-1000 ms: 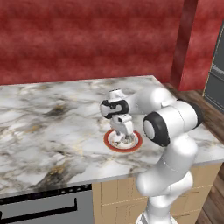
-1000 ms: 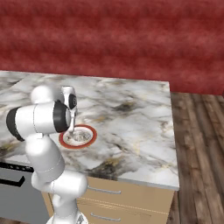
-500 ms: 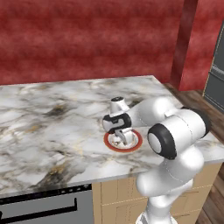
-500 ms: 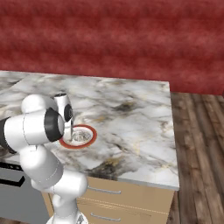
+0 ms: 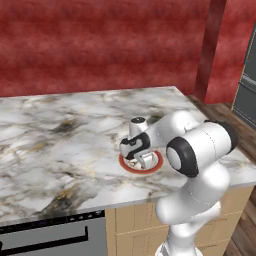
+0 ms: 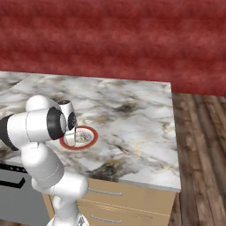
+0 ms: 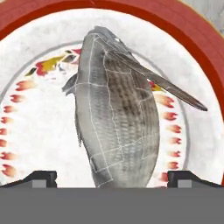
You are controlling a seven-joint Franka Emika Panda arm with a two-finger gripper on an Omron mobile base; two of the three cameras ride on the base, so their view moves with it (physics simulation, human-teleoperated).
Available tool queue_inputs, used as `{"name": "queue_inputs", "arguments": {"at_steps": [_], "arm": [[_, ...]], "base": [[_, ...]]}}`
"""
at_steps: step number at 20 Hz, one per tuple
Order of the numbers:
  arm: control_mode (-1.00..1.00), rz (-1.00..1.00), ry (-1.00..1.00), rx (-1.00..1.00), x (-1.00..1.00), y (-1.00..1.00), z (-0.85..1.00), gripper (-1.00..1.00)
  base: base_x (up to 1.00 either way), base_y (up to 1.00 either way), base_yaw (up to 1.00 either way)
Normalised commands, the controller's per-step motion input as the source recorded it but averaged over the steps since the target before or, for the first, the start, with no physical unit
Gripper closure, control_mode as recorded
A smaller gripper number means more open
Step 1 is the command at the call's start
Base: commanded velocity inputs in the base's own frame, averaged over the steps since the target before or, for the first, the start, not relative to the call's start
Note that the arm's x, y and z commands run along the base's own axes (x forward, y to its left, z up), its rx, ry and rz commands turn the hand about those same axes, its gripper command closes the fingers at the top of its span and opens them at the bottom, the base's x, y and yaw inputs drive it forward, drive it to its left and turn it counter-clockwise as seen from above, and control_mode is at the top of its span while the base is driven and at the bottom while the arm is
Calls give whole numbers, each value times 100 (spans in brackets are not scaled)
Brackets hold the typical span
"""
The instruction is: Place the fish on the bottom rack of the oven, and slide the tray back inside. Close the oven door.
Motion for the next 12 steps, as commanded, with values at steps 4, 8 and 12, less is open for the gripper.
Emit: {"name": "queue_inputs", "arguments": {"at_steps": [4, 8, 12], "arm": [[-100, 8, 0, 0, 57, 0, -6, -100], [-100, 10, 0, 0, 51, 0, -21, -100], [-100, 9, -4, 0, 24, 0, -43, 100]], "base": [[0, 0, 0], [0, 0, 0], [0, 0, 0]]}}
